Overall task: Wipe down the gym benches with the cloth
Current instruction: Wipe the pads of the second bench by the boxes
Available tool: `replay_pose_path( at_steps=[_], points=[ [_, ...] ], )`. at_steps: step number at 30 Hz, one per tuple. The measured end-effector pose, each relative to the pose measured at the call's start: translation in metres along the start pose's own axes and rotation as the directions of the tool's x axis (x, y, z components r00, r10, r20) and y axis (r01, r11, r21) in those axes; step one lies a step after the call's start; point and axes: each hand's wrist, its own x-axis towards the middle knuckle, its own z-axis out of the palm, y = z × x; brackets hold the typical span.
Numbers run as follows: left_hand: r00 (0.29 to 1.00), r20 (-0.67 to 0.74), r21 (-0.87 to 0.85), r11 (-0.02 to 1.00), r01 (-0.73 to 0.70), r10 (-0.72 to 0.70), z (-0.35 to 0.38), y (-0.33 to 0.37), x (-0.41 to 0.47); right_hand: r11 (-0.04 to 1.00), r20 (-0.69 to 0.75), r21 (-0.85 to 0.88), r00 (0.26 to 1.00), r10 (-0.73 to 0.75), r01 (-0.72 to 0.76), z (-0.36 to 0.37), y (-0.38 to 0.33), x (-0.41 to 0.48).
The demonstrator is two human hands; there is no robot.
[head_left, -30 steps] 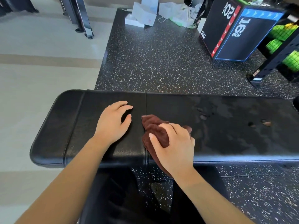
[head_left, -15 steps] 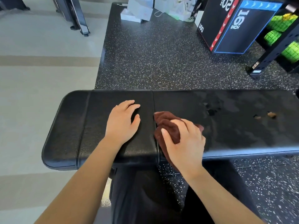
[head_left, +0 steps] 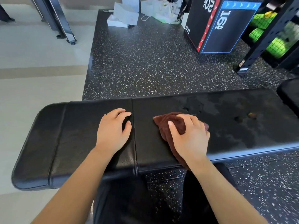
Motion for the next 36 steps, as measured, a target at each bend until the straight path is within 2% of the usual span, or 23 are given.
replay_pose_path(
  at_steps=[6, 10, 15, 23, 30, 36],
  points=[
    [0.994, 0.100, 0.048, 0.998, -0.035, 0.030, 0.037, 0.051, 0.018, 1.000, 0.106, -0.010, 0.994, -0.005, 0.006, 0.017, 0.000, 0.076],
    [0.994, 0.108, 0.101, 0.995, -0.004, -0.007, 0.045, 0.052, 0.016, 0.999, 0.152, 0.033, 0.987, -0.042, 0.037, 0.012, 0.001, 0.077],
    [0.997, 0.072, 0.118, 0.993, 0.000, -0.009, 0.045, 0.053, 0.019, 0.996, 0.105, 0.026, 0.990, -0.093, 0.090, 0.003, 0.015, 0.042],
    [0.997, 0.079, 0.141, 0.990, 0.011, -0.023, 0.046, 0.053, 0.021, 0.999, 0.134, 0.012, 0.990, -0.032, 0.031, 0.026, -0.006, 0.088],
    [0.991, 0.132, 0.160, 0.987, -0.034, 0.013, 0.040, 0.046, 0.031, 0.998, 0.137, 0.010, 0.988, -0.071, 0.070, 0.018, 0.000, 0.067],
    [0.996, 0.084, 0.123, 0.992, -0.010, 0.000, 0.040, 0.032, 0.045, 1.000, 0.137, 0.001, 0.990, -0.026, 0.026, 0.039, -0.033, 0.093]
  ],
)
